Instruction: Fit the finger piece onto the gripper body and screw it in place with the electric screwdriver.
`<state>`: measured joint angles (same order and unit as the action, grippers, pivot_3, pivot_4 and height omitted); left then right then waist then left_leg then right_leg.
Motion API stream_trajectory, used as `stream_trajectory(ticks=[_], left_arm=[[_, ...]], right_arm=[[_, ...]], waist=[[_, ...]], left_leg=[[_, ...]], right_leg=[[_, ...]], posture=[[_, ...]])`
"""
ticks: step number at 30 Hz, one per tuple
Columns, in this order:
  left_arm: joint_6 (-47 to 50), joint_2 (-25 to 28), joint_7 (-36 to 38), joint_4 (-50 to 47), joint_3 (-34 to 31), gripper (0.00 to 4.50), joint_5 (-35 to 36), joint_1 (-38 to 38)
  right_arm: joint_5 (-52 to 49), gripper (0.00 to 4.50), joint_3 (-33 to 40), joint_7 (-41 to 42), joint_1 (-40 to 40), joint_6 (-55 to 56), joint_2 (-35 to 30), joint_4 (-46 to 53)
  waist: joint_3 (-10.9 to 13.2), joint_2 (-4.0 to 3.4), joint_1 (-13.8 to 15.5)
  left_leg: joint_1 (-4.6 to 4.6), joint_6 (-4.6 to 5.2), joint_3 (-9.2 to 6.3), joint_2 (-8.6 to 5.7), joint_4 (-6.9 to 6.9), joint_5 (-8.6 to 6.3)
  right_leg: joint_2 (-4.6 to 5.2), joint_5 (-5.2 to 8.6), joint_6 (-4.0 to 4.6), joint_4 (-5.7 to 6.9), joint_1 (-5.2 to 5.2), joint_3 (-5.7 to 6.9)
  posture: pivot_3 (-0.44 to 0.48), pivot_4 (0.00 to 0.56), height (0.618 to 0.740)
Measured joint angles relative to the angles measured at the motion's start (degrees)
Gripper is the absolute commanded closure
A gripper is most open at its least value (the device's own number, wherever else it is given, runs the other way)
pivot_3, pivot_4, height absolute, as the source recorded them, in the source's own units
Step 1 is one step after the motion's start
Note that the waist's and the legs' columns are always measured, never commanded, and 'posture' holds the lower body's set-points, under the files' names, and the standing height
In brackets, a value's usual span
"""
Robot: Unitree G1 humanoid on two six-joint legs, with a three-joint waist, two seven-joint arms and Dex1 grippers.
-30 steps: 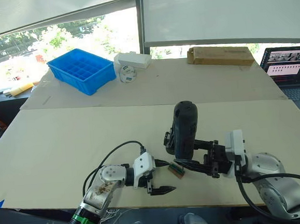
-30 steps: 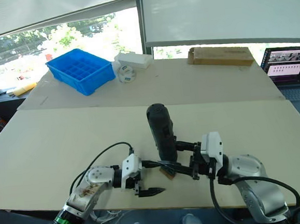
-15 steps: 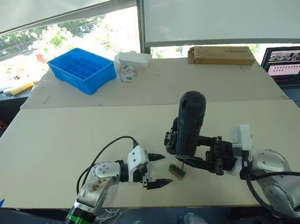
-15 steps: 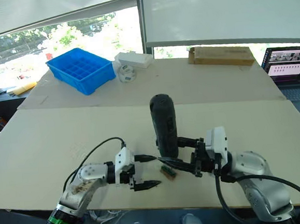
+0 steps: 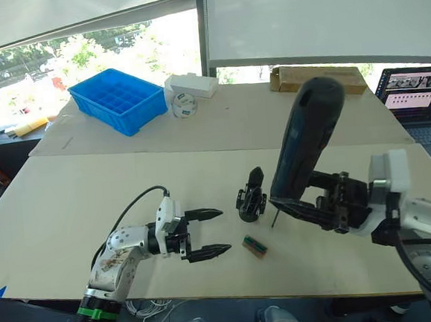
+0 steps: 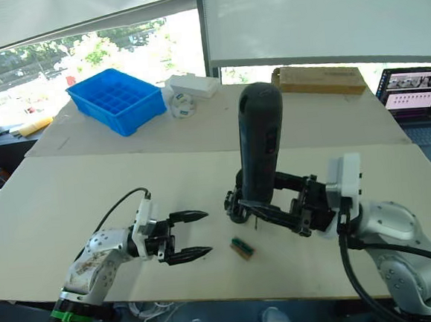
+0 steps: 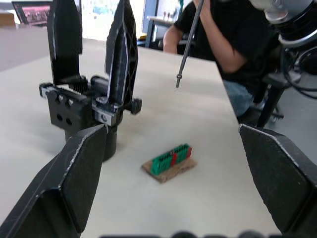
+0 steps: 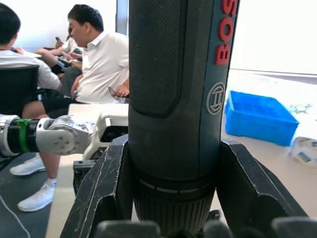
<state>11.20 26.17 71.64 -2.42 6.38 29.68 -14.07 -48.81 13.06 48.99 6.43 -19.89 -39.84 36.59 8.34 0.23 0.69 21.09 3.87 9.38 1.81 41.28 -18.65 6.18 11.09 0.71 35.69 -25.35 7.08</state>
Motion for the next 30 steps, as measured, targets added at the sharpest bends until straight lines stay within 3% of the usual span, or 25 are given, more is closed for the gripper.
stream_trajectory(ticks=[7,12,16,30], left_arm=[[0.11,0.13,1.68,1.32,-2.33,0.00,2.12,-1.90],[-0.14,-1.17,1.58,3.65,-4.21,0.00,2.47,-4.76],[-1.03,-2.46,0.98,7.57,-4.84,0.00,1.97,-8.23],[-0.04,-3.44,-0.56,11.04,-6.73,0.00,2.00,-13.12]], right_arm=[[-6.55,2.59,5.80,-4.19,8.49,-4.47,-4.17,-2.88],[-7.74,2.59,6.03,-5.26,13.49,-6.50,-4.35,-7.54],[-7.66,2.59,5.34,-6.10,19.18,-6.65,-3.58,-10.59],[-6.09,2.59,-2.33,-6.16,27.12,-7.52,3.79,-14.53]], waist=[[0.03,0.03,-0.03],[0.04,0.04,-0.02],[0.05,0.04,-0.06],[0.06,0.03,-0.26]], left_leg=[[0.00,0.00,0.01,0.00,0.02,0.00],[0.03,0.00,0.04,-0.03,0.03,0.00],[0.02,-0.01,0.06,-0.05,0.03,0.01],[0.02,-0.03,0.15,-0.06,0.04,0.02]], right_leg=[[-0.03,0.00,0.00,0.00,0.00,0.01],[-0.04,-0.02,-0.02,0.00,-0.01,0.04],[-0.10,-0.03,-0.03,0.00,-0.01,0.10],[-0.13,-0.04,-0.06,0.04,-0.02,0.10]], posture=[[0.000,0.150,0.740],[0.000,0.150,0.740],[0.000,0.150,0.740],[0.000,0.150,0.740]])
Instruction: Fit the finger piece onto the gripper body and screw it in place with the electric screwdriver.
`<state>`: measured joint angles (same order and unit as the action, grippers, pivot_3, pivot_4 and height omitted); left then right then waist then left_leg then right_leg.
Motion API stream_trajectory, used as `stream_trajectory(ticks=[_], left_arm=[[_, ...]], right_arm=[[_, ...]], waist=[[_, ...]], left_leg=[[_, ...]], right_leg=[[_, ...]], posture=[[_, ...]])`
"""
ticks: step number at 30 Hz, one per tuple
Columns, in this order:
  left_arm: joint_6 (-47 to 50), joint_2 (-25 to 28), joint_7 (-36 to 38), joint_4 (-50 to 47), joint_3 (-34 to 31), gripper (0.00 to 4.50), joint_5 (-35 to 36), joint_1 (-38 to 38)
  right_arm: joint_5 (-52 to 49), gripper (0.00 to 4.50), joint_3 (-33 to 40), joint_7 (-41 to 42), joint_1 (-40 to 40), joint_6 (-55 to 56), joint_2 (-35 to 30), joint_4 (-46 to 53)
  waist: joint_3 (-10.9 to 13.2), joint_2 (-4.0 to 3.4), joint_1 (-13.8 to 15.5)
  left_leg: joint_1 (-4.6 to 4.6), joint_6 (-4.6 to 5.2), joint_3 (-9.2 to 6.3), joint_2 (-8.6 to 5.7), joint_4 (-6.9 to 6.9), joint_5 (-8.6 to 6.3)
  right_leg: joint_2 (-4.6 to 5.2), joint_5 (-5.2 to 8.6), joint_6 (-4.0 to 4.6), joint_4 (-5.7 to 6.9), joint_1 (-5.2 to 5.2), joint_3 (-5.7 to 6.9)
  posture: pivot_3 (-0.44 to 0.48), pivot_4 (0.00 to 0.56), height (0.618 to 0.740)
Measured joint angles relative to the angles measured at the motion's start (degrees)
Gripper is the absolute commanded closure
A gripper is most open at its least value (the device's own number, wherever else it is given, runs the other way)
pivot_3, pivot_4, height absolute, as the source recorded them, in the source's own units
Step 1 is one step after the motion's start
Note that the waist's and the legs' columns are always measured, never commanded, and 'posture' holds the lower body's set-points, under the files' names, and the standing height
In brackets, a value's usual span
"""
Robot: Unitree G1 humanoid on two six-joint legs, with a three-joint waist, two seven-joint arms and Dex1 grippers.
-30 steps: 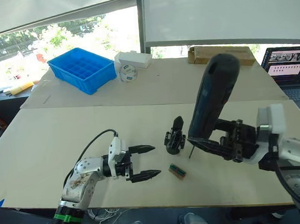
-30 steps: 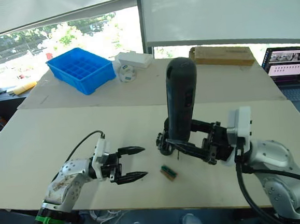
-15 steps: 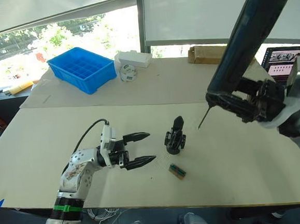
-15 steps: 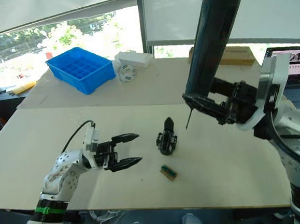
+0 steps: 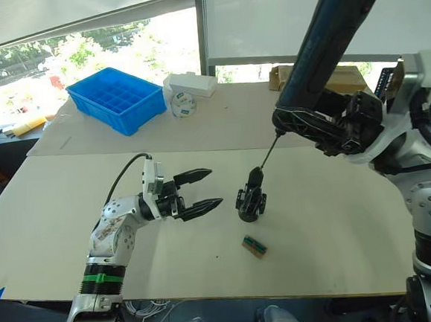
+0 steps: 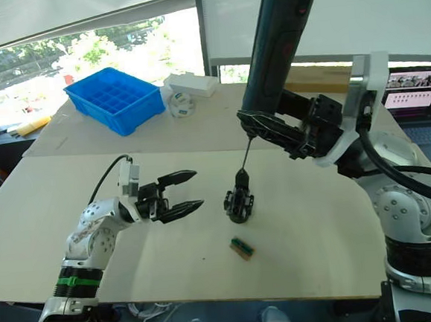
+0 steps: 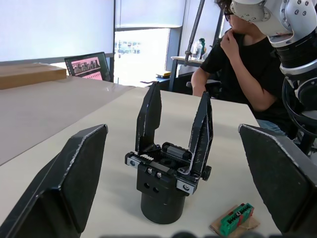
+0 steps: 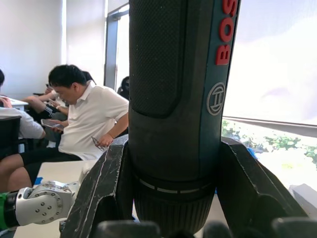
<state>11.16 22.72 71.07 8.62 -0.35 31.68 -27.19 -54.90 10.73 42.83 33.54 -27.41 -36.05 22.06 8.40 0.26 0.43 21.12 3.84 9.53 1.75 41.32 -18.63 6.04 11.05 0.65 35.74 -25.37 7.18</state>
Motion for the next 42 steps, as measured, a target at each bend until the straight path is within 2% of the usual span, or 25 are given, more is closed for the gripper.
stream_trajectory(ticks=[7,18,42], left_arm=[[-0.24,-0.20,-0.26,1.42,0.52,0.00,-1.46,-0.16],[-0.96,-0.65,0.46,1.40,2.42,0.00,-3.73,0.80],[-2.35,-0.24,0.85,0.09,5.39,0.00,-5.88,4.20]], right_arm=[[5.95,2.59,-5.07,2.61,0.27,0.67,3.87,-2.08],[12.32,2.59,-7.67,5.18,-0.45,2.00,7.51,-4.66],[16.45,2.59,-8.56,9.45,-3.35,2.01,10.24,-6.77]], waist=[[0.01,-0.02,-0.17],[0.02,-0.03,-0.65],[0.02,-0.04,-1.03]], left_leg=[[0.00,-0.01,0.05,-0.01,-0.01,0.01],[0.00,-0.05,0.07,-0.01,-0.02,0.03],[0.00,-0.05,0.07,-0.01,-0.02,0.03]], right_leg=[[-0.05,0.00,0.00,0.00,-0.01,0.00],[-0.07,0.01,-0.01,0.02,-0.04,-0.01],[-0.06,0.01,-0.01,0.03,-0.06,-0.03]], posture=[[0.000,0.150,0.740],[0.000,0.150,0.740],[0.000,0.150,0.740]])
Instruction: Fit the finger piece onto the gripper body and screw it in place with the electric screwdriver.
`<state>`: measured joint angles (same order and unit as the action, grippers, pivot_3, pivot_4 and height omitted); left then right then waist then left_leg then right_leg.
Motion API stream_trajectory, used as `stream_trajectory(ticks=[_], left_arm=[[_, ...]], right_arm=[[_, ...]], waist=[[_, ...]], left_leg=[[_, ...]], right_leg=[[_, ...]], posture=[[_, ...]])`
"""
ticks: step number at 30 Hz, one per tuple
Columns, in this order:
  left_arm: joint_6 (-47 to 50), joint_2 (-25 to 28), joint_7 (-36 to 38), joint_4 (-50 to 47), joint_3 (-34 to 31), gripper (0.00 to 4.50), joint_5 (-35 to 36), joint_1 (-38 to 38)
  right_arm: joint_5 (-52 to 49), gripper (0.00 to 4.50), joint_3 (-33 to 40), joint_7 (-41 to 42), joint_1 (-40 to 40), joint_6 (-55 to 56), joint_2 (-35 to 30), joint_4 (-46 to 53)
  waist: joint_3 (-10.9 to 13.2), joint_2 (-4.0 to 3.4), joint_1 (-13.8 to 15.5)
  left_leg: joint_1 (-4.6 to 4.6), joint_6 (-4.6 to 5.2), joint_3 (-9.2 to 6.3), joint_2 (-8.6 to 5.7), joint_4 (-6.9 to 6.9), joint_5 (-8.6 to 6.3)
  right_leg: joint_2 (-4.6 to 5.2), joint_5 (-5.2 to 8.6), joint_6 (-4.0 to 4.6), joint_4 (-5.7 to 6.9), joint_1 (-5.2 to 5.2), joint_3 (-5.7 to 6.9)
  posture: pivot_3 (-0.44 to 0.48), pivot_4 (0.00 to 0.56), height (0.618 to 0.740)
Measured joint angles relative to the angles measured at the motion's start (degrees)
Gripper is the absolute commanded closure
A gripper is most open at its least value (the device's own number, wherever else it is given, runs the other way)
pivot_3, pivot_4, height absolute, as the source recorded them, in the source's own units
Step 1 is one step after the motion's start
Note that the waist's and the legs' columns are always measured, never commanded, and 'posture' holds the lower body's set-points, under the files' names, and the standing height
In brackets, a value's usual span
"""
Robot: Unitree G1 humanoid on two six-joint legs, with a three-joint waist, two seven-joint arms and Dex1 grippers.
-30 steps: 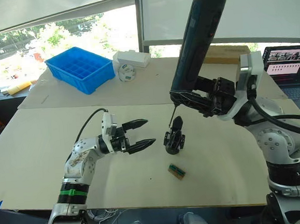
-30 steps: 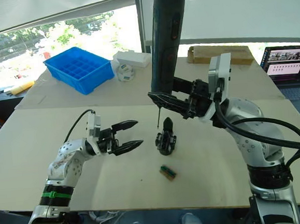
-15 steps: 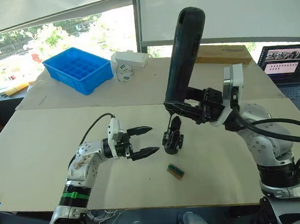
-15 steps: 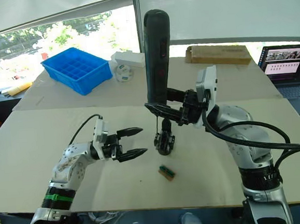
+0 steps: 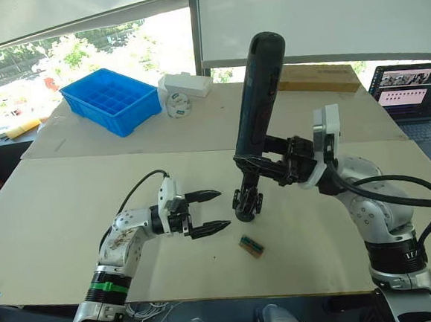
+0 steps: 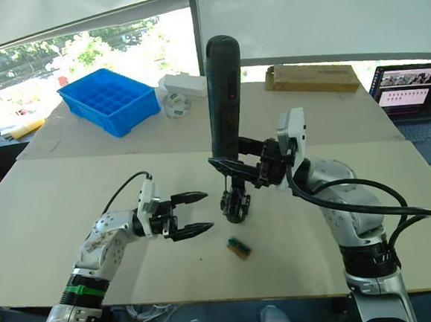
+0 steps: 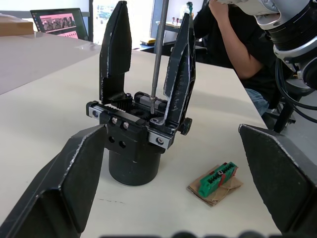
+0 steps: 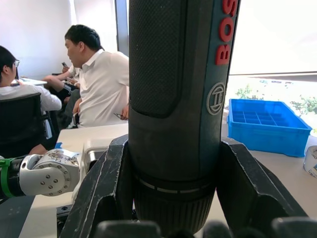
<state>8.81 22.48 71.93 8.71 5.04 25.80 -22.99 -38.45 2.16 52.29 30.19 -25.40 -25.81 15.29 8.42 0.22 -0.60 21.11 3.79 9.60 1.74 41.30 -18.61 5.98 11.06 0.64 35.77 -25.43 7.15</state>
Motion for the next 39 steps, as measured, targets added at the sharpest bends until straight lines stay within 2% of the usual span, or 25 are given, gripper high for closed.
stream_trajectory(ticks=[39], left_arm=[[-0.47,-0.07,-0.45,-1.93,1.18,0.00,-0.98,1.57]], right_arm=[[0.05,2.59,0.54,0.29,-1.31,0.00,-1.02,0.17]], waist=[[0.00,0.00,-0.03]], left_leg=[[0.00,0.00,0.00,0.00,0.00,0.00]], right_leg=[[0.02,0.00,0.01,0.01,-0.02,-0.01]], posture=[[0.000,0.150,0.740]])
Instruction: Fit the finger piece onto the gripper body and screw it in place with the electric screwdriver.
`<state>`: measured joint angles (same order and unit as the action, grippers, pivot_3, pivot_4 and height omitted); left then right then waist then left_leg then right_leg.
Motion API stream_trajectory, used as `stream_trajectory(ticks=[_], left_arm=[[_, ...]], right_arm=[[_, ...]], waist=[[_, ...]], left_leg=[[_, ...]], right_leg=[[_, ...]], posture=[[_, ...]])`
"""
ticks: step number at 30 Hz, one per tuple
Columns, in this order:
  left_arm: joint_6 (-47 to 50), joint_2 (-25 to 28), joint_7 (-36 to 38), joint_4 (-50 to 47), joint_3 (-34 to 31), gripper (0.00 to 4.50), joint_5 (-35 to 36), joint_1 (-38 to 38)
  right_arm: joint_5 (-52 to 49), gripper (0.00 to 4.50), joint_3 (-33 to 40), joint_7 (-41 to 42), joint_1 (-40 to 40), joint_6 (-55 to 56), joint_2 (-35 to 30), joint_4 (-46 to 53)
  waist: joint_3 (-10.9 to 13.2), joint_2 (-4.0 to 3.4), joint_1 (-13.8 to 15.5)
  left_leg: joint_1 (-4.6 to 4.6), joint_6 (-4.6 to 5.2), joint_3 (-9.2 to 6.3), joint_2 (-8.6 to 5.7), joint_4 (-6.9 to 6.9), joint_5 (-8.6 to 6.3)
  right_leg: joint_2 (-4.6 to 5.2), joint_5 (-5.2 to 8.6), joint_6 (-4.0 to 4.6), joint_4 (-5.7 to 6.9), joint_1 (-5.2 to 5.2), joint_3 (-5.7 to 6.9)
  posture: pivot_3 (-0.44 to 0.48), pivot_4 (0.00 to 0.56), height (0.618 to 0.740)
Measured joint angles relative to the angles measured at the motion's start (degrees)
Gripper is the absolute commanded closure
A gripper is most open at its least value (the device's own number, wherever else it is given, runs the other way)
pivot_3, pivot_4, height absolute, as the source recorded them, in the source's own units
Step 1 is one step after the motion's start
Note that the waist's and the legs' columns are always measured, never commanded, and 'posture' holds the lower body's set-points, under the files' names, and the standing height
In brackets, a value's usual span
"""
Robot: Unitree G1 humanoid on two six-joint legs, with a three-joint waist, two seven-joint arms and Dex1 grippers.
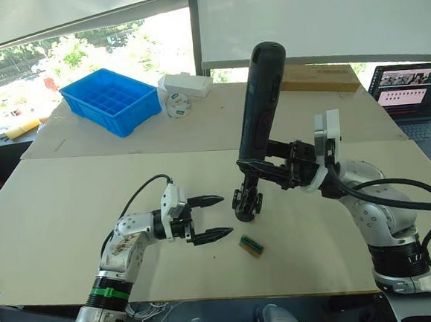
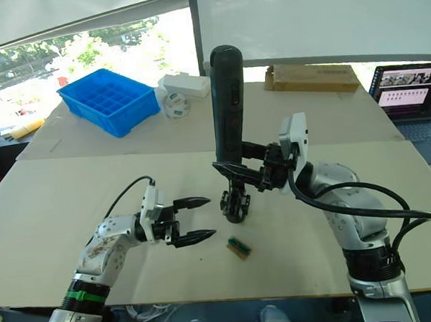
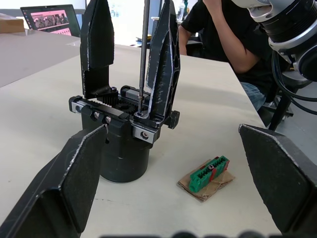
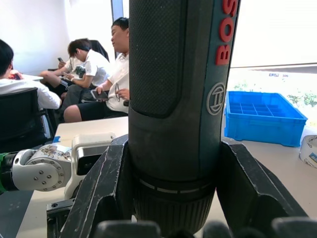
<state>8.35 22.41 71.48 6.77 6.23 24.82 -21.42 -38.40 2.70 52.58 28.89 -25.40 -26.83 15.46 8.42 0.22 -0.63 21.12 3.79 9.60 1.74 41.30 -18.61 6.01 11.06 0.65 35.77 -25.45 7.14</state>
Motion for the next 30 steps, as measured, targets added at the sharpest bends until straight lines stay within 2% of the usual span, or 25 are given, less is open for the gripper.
stream_trajectory(ticks=[30], left_arm=[[0.70,0.05,-0.77,-1.37,0.06,0.00,0.01,0.98]], right_arm=[[0.06,2.59,-0.16,0.00,-0.03,0.00,1.32,-0.02]], waist=[[0.00,0.00,0.01]], left_leg=[[0.00,0.00,0.00,0.00,0.00,0.00]], right_leg=[[0.00,0.00,0.00,0.00,0.00,0.00]], posture=[[0.000,0.150,0.740]])
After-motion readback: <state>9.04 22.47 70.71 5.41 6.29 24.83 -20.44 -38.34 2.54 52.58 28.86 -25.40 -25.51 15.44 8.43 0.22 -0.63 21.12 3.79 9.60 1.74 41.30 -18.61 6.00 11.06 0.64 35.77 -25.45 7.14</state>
